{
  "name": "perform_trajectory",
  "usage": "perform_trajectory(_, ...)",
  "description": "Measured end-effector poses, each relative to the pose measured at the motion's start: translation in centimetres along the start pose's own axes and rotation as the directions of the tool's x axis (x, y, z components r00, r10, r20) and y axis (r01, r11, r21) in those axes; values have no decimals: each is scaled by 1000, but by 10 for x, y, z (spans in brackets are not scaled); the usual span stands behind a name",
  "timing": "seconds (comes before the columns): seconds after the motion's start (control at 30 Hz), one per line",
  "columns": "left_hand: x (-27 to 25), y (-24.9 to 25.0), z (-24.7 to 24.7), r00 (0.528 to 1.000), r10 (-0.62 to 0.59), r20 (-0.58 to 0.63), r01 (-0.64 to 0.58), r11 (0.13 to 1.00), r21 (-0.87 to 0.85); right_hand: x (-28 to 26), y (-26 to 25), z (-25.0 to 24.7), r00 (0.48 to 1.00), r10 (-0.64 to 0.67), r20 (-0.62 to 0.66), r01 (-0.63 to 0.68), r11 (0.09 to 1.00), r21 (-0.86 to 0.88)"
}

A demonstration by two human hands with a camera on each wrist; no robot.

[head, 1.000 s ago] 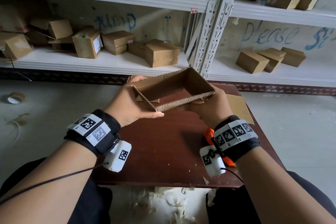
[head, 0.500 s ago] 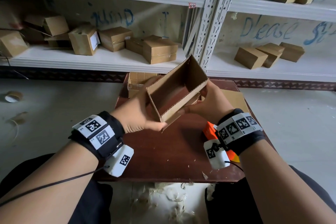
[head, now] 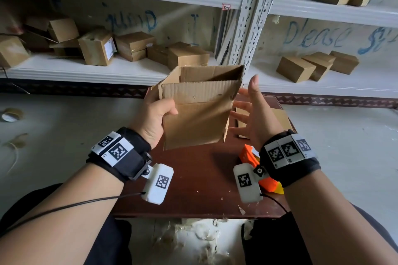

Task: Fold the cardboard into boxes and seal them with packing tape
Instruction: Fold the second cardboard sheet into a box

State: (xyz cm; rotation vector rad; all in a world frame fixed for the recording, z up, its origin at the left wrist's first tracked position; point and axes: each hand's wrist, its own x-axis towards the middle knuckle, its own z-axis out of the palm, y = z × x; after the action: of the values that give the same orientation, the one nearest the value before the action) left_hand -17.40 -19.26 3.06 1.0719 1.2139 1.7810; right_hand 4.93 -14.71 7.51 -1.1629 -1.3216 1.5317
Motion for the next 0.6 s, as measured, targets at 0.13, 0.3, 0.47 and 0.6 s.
perform_trajectory(0.13,-4,5,9,996,-70,-55,65,993,-98,-3,1,1,1000,12,3,-12,1000,-29)
perform_trajectory(0.3,-4,6,10,996,-68,-56,61,992,-112,-5,2,2,998,69,10,-69,997,19)
perform_trajectory(0.47,-4,9,14,998,-27,-55,20,992,-125,0,8,-2,971,221,87,-235,948,216)
perform_trajectory(0.6,-2,5,13,998,-7,-68,-2,990,-138,1,11,-2,969,215,124,-243,927,284)
